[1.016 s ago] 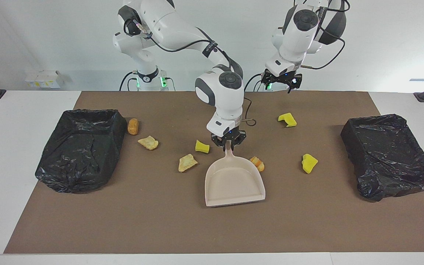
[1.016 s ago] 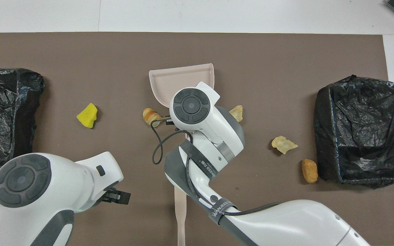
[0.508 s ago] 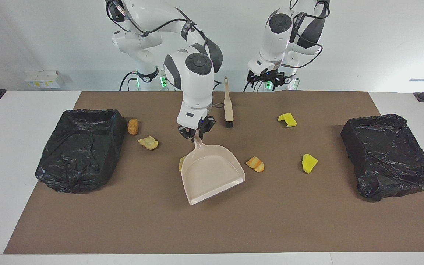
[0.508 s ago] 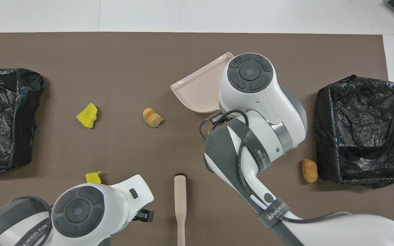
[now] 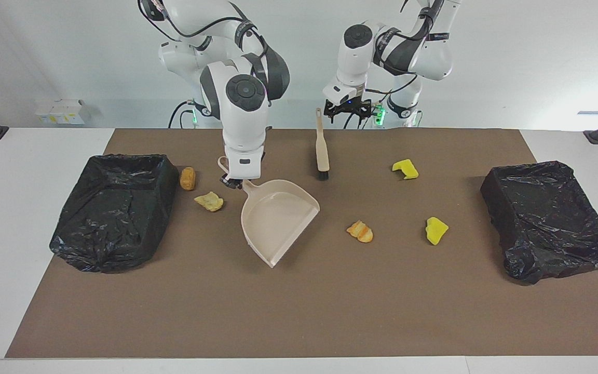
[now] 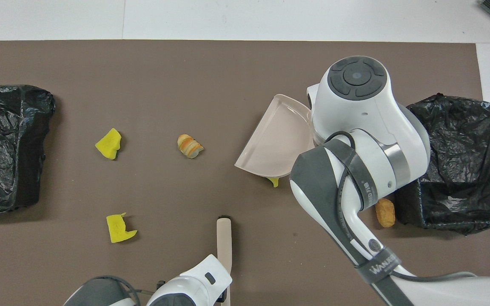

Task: Sweep and dump trash in bin
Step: 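Lift the dustpan with the right gripper and set it near the crumbs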

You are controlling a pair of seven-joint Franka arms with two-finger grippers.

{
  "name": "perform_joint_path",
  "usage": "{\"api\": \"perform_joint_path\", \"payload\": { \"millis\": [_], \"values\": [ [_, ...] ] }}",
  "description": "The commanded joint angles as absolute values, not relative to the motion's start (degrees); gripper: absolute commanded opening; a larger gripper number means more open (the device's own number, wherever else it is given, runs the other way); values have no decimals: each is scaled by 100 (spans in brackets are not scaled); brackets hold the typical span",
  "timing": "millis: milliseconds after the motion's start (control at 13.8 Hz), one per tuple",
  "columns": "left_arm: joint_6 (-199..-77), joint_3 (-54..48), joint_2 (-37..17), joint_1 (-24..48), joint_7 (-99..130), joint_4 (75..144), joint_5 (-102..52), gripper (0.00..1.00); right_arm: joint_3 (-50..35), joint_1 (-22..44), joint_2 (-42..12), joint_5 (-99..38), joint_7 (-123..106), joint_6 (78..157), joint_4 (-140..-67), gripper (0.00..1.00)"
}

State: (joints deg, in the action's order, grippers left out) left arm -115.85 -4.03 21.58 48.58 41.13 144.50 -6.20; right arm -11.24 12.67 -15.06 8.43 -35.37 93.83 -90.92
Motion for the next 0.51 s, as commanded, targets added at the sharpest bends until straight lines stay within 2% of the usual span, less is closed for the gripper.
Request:
{"api": "perform_joint_path", "payload": {
  "millis": [0, 145, 290, 435],
  "values": [
    [-12065, -299, 2136, 5149, 4341, 14721, -904, 100, -1169, 1222, -1196, 984, -4541, 9387, -9509, 0],
    [-12470, -299, 1847, 5509, 4805, 14757, -932, 100, -1178, 1248, -872, 984, -4790, 9491, -10060, 0],
    [-12804, -299, 1566, 5782, 5088, 14730, -940, 100, -1178, 1222, -468, 993, -4921, 10261, -10912, 0],
    [-12823, -299, 1556, 5801, 5177, 14730, -940, 100, -1178, 1222, -299, 984, -5176, 10809, -11310, 0]
  ]
}}
